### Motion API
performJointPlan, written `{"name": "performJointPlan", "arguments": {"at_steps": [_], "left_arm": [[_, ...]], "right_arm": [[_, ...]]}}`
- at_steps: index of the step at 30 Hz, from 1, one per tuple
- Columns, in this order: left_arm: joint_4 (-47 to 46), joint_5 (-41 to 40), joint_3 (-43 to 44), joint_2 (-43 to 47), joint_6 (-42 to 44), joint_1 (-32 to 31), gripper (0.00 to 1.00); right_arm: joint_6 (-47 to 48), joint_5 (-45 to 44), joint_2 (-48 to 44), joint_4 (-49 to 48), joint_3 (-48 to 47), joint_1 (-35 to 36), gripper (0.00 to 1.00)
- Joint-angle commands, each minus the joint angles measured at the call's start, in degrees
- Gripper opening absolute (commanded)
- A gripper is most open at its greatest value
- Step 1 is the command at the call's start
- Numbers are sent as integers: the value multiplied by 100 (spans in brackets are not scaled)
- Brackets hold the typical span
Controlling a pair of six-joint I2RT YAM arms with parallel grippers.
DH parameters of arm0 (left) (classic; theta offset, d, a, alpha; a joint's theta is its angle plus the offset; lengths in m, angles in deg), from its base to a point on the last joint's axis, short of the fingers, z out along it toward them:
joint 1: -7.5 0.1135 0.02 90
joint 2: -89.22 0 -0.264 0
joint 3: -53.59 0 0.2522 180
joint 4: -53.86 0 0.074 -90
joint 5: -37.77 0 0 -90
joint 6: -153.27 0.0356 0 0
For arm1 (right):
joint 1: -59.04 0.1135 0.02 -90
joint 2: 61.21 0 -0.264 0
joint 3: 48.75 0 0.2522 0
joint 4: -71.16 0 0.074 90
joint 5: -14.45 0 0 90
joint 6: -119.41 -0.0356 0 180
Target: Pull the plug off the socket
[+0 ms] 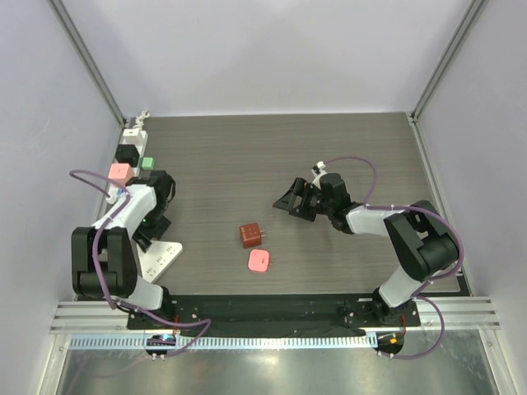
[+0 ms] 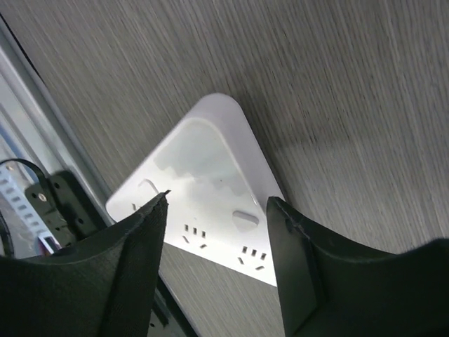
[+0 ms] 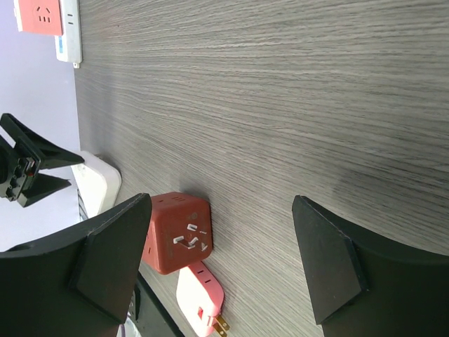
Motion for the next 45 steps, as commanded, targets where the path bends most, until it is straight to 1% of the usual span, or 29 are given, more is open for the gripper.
{"name": "performJointPlan", "arguments": {"at_steps": [1, 2, 5, 7, 8, 9, 10, 11, 13, 14, 15, 16, 18, 19, 21, 24, 25, 28, 31, 32, 35, 39, 41, 43, 45], "left_arm": [[66, -684, 150, 436, 311, 83, 62], [170, -816, 229, 507, 337, 84, 65], [110, -773, 370, 840, 583, -48, 71], [188, -738, 397, 1052, 619, -451, 75], [250, -607, 423, 1087, 567, -592, 77], [320, -493, 415, 1122, 322, -889, 80], [381, -344, 284, 1122, 207, -1014, 81], [373, 84, 170, 1140, 49, -1180, 81], [33, 526, -155, 1210, -250, -1235, 82], [-100, 711, -452, 1245, -330, -1244, 82], [-449, 878, -612, 1341, -400, -1261, 82], [-601, 940, -744, 1377, -401, -1261, 83], [-856, 1020, -1034, 1447, -418, -1270, 86], [-1127, 1037, -1123, 1526, -401, -1270, 87], [-1331, 985, -1342, 1588, -453, -1270, 89], [-1446, 862, -1510, 1650, -550, -1261, 90], [-1394, 653, -1510, 1641, -611, -1261, 91], [-1279, 502, -1501, 1545, -656, -1130, 93], [-1244, 528, -1563, 1501, -629, -779, 93], [-1200, 441, -1580, 1500, -647, -586, 93], [-1077, 152, -1554, 1562, -743, -383, 93], [-945, -43, -1431, 1580, -630, -84, 93], [-945, -52, -1414, 1579, -498, 179, 92], [-919, -52, -1370, 1571, -349, 618, 92], [-988, -70, -1335, 1562, -217, 803, 92]], "right_arm": [[-26, 75, -15, -317, -23, -20, 87], [-17, 92, -15, -326, -23, -20, 87], [-26, 101, 2, -335, -23, -29, 87], [-43, 101, 11, -343, -23, -20, 87], [-35, 110, 46, -343, -23, -29, 87], [-52, 119, 55, -361, -23, -20, 87], [-61, 119, 64, -378, -32, -29, 87], [-70, 145, 107, -396, -32, -20, 87], [-79, 145, 116, -414, -32, -20, 87], [-70, 145, 134, -414, -23, -20, 87], [-70, 136, 143, -422, -23, -20, 87], [-70, 136, 152, -422, -23, -20, 87], [-61, 127, 169, -422, -32, -20, 87], [-70, 136, 169, -422, -32, -20, 87], [-61, 145, 169, -440, -32, -20, 87], [-70, 154, 161, -440, -32, -20, 87], [-70, 162, 169, -440, -32, -20, 87], [-96, 189, 187, -458, -32, -20, 87], [-105, 215, 187, -466, -32, -20, 87], [-105, 233, 178, -466, -32, -20, 87], [-114, 242, 169, -475, -32, -20, 87], [-114, 259, 169, -484, -32, -20, 87], [-131, 268, 169, -484, -32, -20, 87], [-131, 268, 169, -502, -23, -20, 87], [-140, 277, 169, -502, -23, -20, 87]]}}
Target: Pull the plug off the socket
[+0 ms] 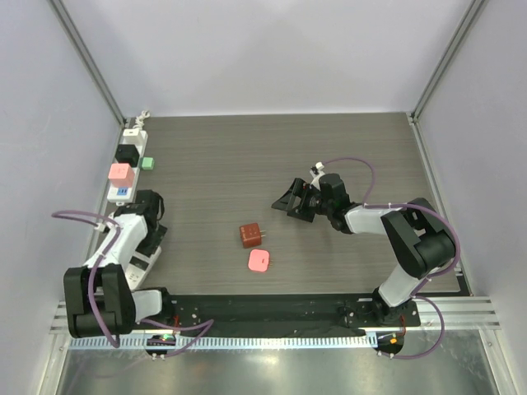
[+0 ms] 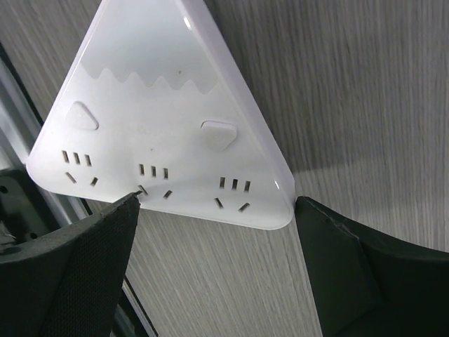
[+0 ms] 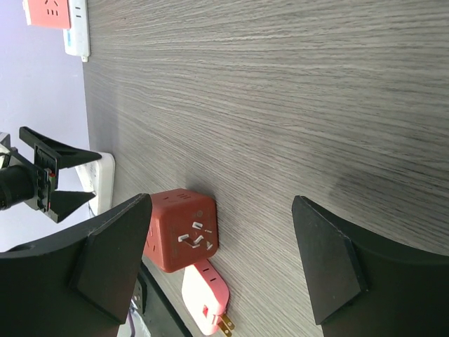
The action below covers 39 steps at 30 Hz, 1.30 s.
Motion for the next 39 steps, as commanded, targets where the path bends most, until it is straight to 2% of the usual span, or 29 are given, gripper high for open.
{"name": "performJointPlan", "arguments": {"at_steps": [1, 6, 14, 17, 18, 19, 20, 21, 24, 27, 31, 34, 37, 39], "left_arm": [[27, -413, 198, 23, 356, 482, 92], [-69, -598, 417, 6, 796, 976, 92], [246, -237, 1357, 269, 1534, 906, 93], [134, -299, 1804, 287, 2166, 844, 95], [28, -282, 1893, 252, 2612, 844, 96], [-103, -177, 2007, 226, 2955, 853, 96], [-505, 477, 2156, 191, 3350, 853, 97], [-744, 823, 2193, 164, 4129, 853, 98], [-1545, 1483, 2201, 173, 4653, 853, 100], [-2150, 1433, 2202, 32, 4795, 853, 100], [-3231, 1590, 2280, -651, 5443, 871, 100], [-3724, 1302, 2263, -1039, 5806, 932, 100], [-4311, 1720, 1975, -1032, 5832, 1266, 100], [-4577, 1976, 1824, -979, 6244, 1389, 100]], "right_arm": [[-29, 67, 18, -318, -23, -20, 87], [-37, 84, 36, -327, -23, -20, 87], [-46, 102, 115, -362, -41, -29, 87], [-55, 120, 150, -371, -41, -20, 87], [-72, 120, 142, -397, -32, -12, 87], [-64, 120, 141, -406, -32, -11, 87], [-64, 120, 141, -397, -32, -11, 87], [-72, 120, 150, -397, -32, -20, 87], [-81, 155, 185, -415, -41, -3, 87], [-90, 181, 168, -441, -32, -11, 87], [-81, 181, 124, -485, -6, -3, 87], [-108, 242, 150, -520, -6, -11, 87], [-187, 322, 159, -643, 12, -3, 87], [-187, 322, 177, -669, 12, -11, 87]]}}
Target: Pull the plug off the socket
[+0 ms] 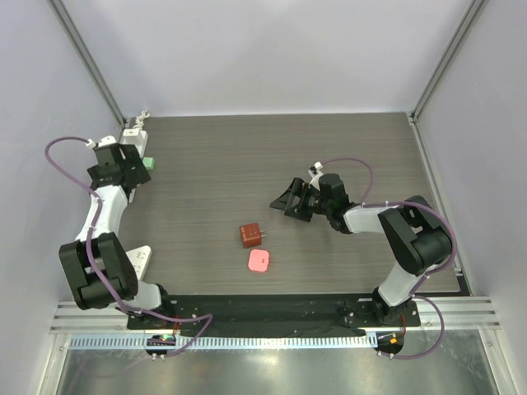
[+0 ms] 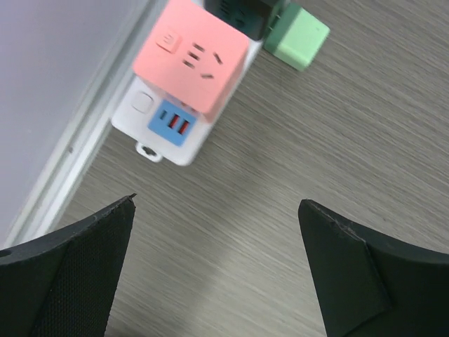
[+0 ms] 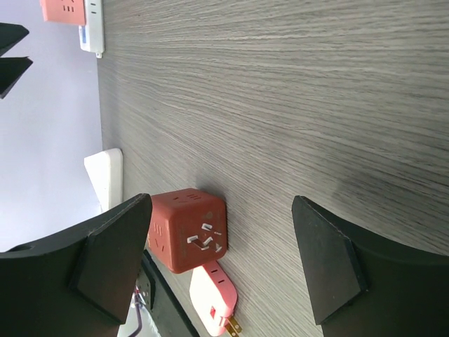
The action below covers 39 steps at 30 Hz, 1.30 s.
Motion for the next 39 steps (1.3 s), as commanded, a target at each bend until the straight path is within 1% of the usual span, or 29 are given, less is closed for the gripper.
{"name": "performJointPlan", "arguments": {"at_steps": [1, 2, 3, 6, 10, 12, 15, 18, 23, 35, 39], "left_arm": [[-1150, 501, -248, 184, 840, 274, 100], [-1178, 842, -301, 158, 1033, 379, 100], [-1204, 941, -354, 132, 1340, 424, 100], [-1178, 1486, -433, -149, 1615, 687, 97], [-871, 1584, -398, -510, 2028, 855, 94], [-879, 1584, -346, -685, 2151, 977, 93], [-809, 1838, -153, -791, 2213, 1250, 90], [-791, 2032, 6, -1054, 2397, 1312, 90], [-730, 1848, 296, -1652, 2643, 1321, 91], [-905, 1777, 806, -2206, 2793, 1277, 91], [-914, 1620, 894, -2373, 2784, 1084, 90]], "right_arm": [[-25, 84, 26, -359, 20, -11, 87], [-25, 75, 61, -359, 21, -11, 87], [-42, 92, 78, -394, 12, -3, 87], [-121, 233, 114, -604, 29, -3, 87], [-113, 250, 122, -667, 47, -3, 87], [-148, 285, 140, -693, 29, -3, 87], [-279, 329, 158, -911, 99, 6, 87], [-368, 435, 210, -1001, 100, 6, 87], [-341, 417, 272, -992, 91, 6, 87], [-359, 453, 210, -992, 91, -3, 87], [-298, 418, 219, -931, 73, -3, 87]]}}
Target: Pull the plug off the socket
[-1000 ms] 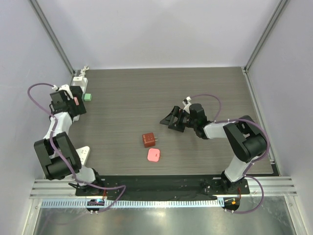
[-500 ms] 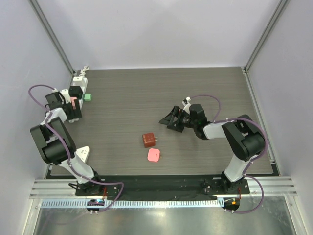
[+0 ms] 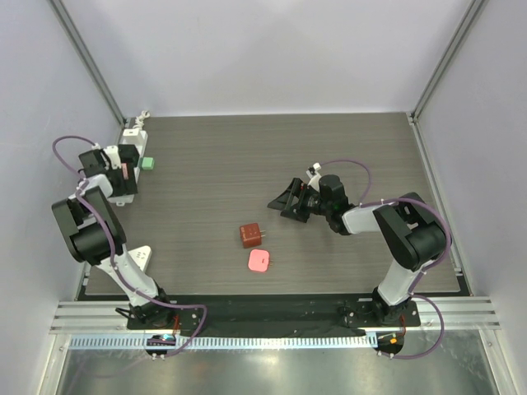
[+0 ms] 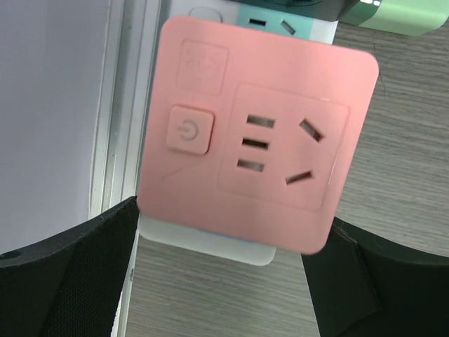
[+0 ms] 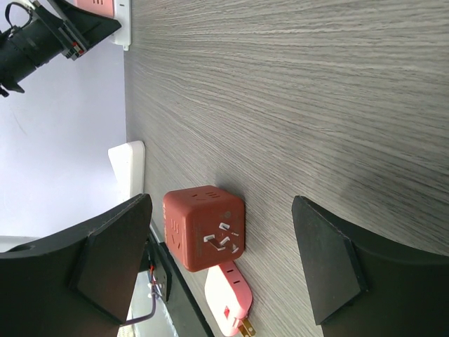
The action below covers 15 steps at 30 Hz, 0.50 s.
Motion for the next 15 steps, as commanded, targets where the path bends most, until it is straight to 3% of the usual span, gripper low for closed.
{"name": "performJointPlan", "arguments": {"at_steps": [1, 8, 11, 15], "left_arm": [[-210, -132, 188, -137, 120, -188, 90], [-149, -448, 249, -323, 191, -400, 88], [-149, -396, 144, -226, 120, -435, 82], [-202, -466, 30, -7, -108, -680, 68]], "right_arm": [[65, 28, -47, -205, -23, -3, 87], [136, -24, -127, -135, -23, -3, 87], [136, -16, -127, -126, -32, -3, 87], [136, -33, -179, -99, -14, -3, 87]]}}
